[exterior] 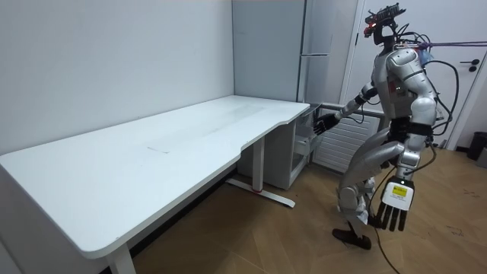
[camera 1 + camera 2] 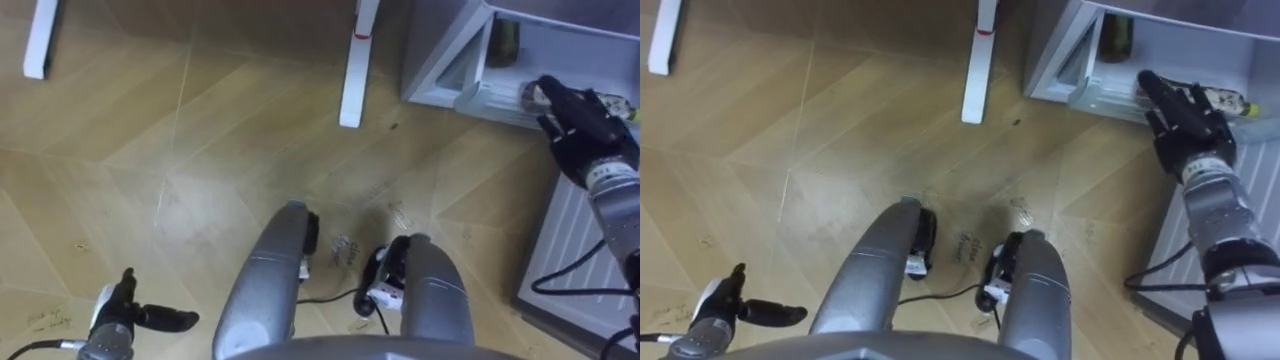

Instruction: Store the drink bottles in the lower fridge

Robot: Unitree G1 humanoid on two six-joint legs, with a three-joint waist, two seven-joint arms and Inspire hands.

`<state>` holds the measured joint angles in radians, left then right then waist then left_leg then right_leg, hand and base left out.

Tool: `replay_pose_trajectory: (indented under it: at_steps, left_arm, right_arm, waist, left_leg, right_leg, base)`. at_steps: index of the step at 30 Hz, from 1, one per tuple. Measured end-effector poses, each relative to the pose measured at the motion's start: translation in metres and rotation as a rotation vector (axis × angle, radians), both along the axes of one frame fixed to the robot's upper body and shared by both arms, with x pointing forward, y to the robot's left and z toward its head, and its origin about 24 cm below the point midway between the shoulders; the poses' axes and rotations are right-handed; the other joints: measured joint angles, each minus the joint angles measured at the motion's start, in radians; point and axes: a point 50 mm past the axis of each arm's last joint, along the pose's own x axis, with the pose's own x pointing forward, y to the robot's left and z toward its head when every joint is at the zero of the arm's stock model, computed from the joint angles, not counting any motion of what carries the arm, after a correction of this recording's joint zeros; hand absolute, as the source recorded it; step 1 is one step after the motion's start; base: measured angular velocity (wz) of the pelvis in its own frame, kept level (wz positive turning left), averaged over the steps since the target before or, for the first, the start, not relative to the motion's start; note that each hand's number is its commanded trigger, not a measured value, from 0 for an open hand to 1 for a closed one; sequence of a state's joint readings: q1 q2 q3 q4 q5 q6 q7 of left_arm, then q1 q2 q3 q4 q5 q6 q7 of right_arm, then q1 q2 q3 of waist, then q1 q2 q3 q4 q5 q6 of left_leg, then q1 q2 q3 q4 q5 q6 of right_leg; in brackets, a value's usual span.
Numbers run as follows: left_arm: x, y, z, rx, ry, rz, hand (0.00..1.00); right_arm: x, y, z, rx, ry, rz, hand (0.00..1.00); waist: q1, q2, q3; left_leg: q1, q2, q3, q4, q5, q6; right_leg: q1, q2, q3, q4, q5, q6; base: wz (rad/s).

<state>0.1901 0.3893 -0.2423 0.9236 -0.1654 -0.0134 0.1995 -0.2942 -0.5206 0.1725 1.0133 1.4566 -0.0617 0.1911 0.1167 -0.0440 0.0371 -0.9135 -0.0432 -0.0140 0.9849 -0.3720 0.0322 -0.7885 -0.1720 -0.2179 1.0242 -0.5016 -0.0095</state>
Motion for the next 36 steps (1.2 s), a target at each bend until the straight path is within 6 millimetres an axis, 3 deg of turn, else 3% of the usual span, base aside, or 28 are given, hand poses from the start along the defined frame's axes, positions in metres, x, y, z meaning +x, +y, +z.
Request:
replay_pose_trajectory:
  at_steps: [11,16,21,25,29,36]
  left_arm:
    - [0.0,-0.012,-0.004,0.0,-0.002,0.019,0.0]
    - [-0.001,-0.016,-0.006,-0.004,-0.004,0.049,0.0]
    - [0.007,-0.023,-0.007,-0.016,-0.013,0.043,0.0]
    - [0.017,-0.025,-0.003,-0.016,-0.057,0.03,0.0]
    - [0.025,-0.024,0.002,-0.013,-0.096,0.02,0.0]
    - [0.031,-0.01,0.011,0.052,-0.132,0.02,0.0]
  right_arm:
    - [-0.005,0.003,-0.014,0.086,0.049,-0.107,0.0]
    - [0.001,0.001,-0.009,0.153,0.03,-0.179,0.0]
    - [0.023,0.003,0.007,0.207,-0.028,-0.214,0.0]
    - [0.032,0.003,0.017,0.255,-0.068,-0.246,0.0]
    - [0.052,0.008,0.036,0.289,-0.117,-0.254,0.0]
    - [0.063,0.008,0.05,0.321,-0.13,-0.286,0.0]
  waist:
    - [0.017,0.002,0.0001]
    - [0.018,0.002,0.001]
    - [0.023,-0.002,0.0037]
    - [0.019,-0.022,0.011]
    - [0.002,-0.033,0.0136]
    - [-0.004,-0.068,0.0167]
  left_leg:
    - [0.001,-0.001,0.012,-0.032,0.01,0.0]
    - [-0.04,-0.003,0.019,-0.027,0.014,0.001]
    - [-0.114,-0.004,0.027,0.005,0.014,0.002]
    - [-0.199,-0.005,0.027,0.06,0.013,0.002]
    - [-0.288,-0.007,0.027,0.127,0.013,0.003]
    - [-0.37,-0.015,0.022,0.163,0.032,-0.001]
  right_leg:
    - [-0.011,-0.001,0.01,-0.018,0.009,-0.001]
    - [-0.057,-0.007,0.015,-0.003,0.009,-0.001]
    - [-0.135,-0.018,0.02,0.042,0.002,-0.009]
    - [-0.22,-0.023,0.03,0.105,-0.012,-0.014]
    - [-0.307,-0.039,0.029,0.18,-0.02,-0.026]
    - [-0.386,-0.072,0.016,0.233,-0.027,-0.035]
  base:
    - [0.0]
    - [0.01]
    - [0.02]
    - [0.03]
    - [0.03]
    - [0.07]
